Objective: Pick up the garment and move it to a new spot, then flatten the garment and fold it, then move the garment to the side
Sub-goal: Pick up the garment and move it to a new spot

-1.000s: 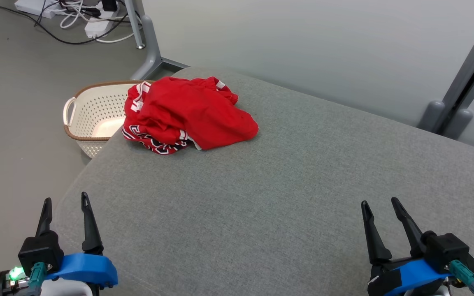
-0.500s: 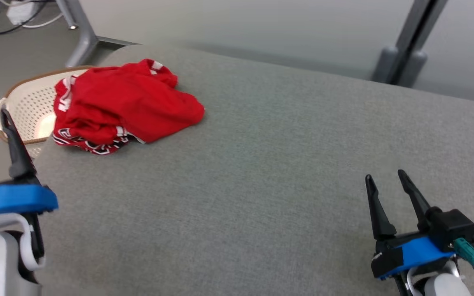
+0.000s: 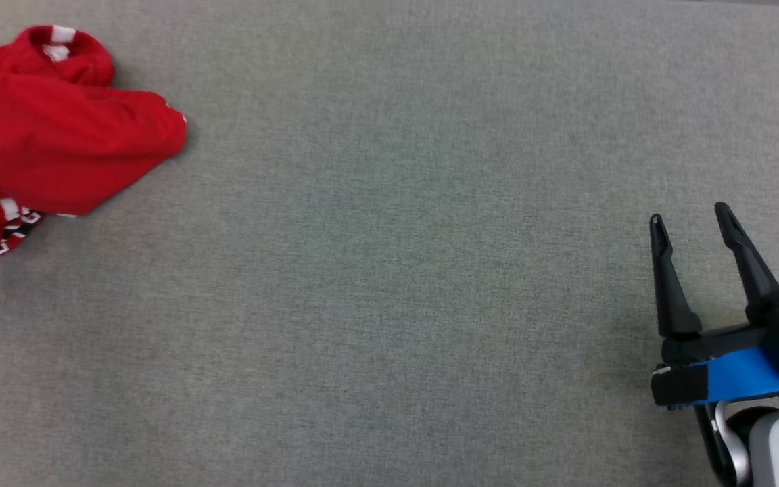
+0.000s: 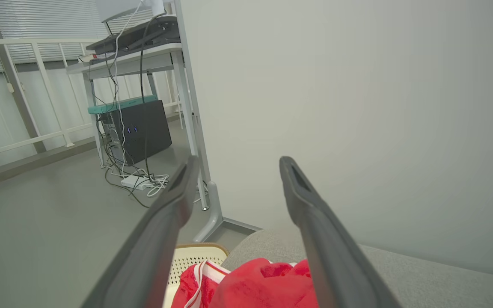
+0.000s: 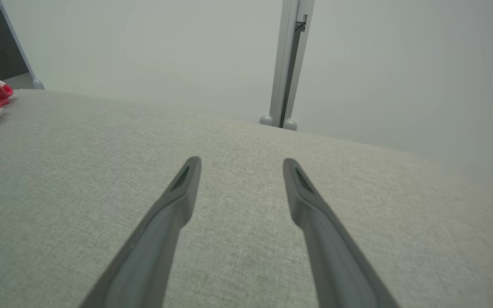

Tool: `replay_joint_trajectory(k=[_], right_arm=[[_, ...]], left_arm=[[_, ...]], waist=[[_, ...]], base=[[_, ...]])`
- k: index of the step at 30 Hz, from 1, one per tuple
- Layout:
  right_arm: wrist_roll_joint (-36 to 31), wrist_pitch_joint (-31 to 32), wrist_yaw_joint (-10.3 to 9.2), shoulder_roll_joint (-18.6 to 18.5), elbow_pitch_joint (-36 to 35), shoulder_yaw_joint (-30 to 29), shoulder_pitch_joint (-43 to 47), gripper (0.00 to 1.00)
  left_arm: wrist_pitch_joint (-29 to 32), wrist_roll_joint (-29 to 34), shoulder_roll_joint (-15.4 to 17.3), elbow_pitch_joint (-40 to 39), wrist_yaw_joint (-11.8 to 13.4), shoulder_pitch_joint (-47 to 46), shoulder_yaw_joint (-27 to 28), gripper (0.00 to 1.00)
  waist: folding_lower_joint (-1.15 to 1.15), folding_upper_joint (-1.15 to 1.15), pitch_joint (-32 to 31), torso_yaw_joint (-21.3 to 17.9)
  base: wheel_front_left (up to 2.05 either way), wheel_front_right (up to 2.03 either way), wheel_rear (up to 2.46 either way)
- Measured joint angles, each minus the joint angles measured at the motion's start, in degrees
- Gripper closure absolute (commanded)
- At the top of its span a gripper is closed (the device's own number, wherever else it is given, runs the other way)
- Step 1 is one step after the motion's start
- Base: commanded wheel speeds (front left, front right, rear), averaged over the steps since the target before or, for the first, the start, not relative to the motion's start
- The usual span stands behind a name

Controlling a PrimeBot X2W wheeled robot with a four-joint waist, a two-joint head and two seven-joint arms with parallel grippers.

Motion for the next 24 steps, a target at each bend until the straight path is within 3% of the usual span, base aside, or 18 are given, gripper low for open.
replay_joint_trajectory(k=[7,14,20,21,23,24], right_arm=[[-0.05,1.47,-0.01,-1.63,-4.1,-1.99,0.32,0.0],[0.08,1.51,0.0,-1.46,-4.75,-1.77,0.26,0.0],[0.08,1.53,0.0,-1.19,-4.01,-0.76,-0.59,0.0],[0.09,1.52,0.0,-1.15,-3.9,-0.65,-0.6,0.0],[0.18,1.45,-0.01,-1.15,-3.66,-0.54,-0.62,0.0],[0.27,1.42,-0.01,-1.15,-3.47,-0.45,-0.62,0.0]], left_arm=[[9.28,-1.91,2.83,10.0,-3.0,-4.37,-1.04,0.0],[17.84,-4.54,0.93,17.47,-5.37,-4.41,-3.53,0.0],[18.57,-5.25,-0.68,22.01,-6.75,-4.49,-4.75,0.0],[18.53,-5.55,-0.76,22.78,-7.13,-4.54,-4.82,0.44],[17.0,-5.67,-0.8,24.08,-7.38,-4.6,-4.94,1.0],[16.7,-5.64,-0.7,24.84,-7.69,-4.69,-5.15,1.0]], waist=[[0.0,0.0,4.61,-1.71],[0.0,0.0,5.76,-1.51],[-0.01,0.0,5.01,-1.42],[-0.01,0.0,4.76,-1.47],[-0.01,0.0,4.23,-1.64],[-0.01,0.0,3.9,-1.74]], base=[[0.0,0.0,0.0],[0.0,0.0,0.0],[0.0,0.0,0.0],[0.0,0.0,0.0],[0.0,0.0,0.0],[0.0,0.0,0.0]])
